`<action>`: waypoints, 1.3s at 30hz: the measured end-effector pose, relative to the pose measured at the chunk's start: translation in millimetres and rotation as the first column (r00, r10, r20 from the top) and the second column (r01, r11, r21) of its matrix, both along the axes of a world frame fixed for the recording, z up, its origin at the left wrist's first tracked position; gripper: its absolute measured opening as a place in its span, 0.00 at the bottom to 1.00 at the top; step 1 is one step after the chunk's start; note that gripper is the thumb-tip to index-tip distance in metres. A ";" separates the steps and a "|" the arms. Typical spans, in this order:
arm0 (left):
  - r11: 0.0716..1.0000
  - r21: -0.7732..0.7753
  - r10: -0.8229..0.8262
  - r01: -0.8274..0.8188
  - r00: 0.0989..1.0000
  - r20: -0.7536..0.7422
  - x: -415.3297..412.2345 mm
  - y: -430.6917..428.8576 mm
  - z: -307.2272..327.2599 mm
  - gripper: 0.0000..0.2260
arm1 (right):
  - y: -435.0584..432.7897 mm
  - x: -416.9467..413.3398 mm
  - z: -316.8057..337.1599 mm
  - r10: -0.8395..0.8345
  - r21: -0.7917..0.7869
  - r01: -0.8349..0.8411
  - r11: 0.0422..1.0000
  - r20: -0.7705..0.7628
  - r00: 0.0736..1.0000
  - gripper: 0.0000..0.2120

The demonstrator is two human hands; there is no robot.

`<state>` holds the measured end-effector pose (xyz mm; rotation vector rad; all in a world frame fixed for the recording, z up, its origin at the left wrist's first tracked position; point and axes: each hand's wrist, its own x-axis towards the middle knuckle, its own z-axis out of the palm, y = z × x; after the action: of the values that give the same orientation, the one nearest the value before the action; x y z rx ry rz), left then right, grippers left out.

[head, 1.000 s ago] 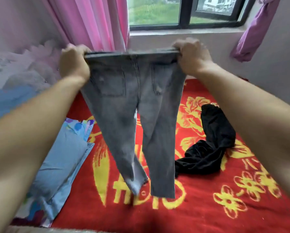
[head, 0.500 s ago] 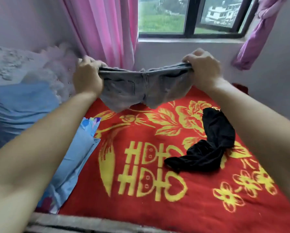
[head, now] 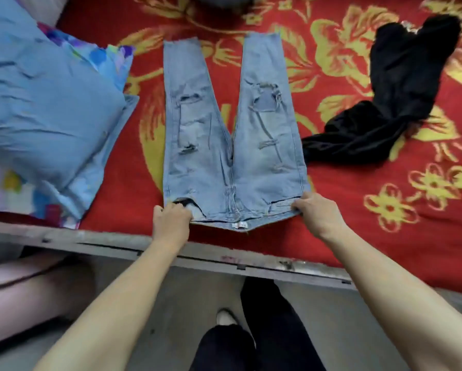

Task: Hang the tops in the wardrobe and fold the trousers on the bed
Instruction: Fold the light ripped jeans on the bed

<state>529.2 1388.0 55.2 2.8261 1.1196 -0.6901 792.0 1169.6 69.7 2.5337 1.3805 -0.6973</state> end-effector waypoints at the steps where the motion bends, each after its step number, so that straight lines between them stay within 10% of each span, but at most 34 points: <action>1: 1.000 -0.025 -0.012 0.012 1.000 -0.025 -8.4 -7.1 -7.4 0.15 | -7.1 -6.9 -8.5 0.011 -0.030 -0.011 0.999 -0.006 1.000 0.13; 10: 0.988 0.139 -0.096 0.061 0.959 0.266 -21.3 -24.4 -18.2 0.14 | -29.6 -20.5 -36.4 -0.119 0.242 0.087 0.966 0.122 0.985 0.07; 16: 0.988 -0.155 -0.038 0.014 0.988 -0.151 -40.8 -61.2 -103.9 0.15 | -63.5 -41.3 -114.8 0.108 -0.184 -0.102 0.978 0.019 0.994 0.13; 24: 0.982 -0.177 -0.013 0.064 0.961 0.278 -19.6 -96.6 -134.5 0.10 | -52.2 -69.5 -145.9 0.049 0.134 -0.048 0.990 -0.001 0.999 0.13; 39: 0.987 -0.033 -0.131 0.155 0.917 0.377 11.3 -81.8 -128.6 0.07 | -27.4 -70.8 -142.5 0.077 0.057 -0.072 0.996 -0.080 0.994 0.12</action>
<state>540.5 1306.2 -73.4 2.8358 0.8197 -0.1671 721.2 1142.2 -72.7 2.5053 1.5326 -0.7683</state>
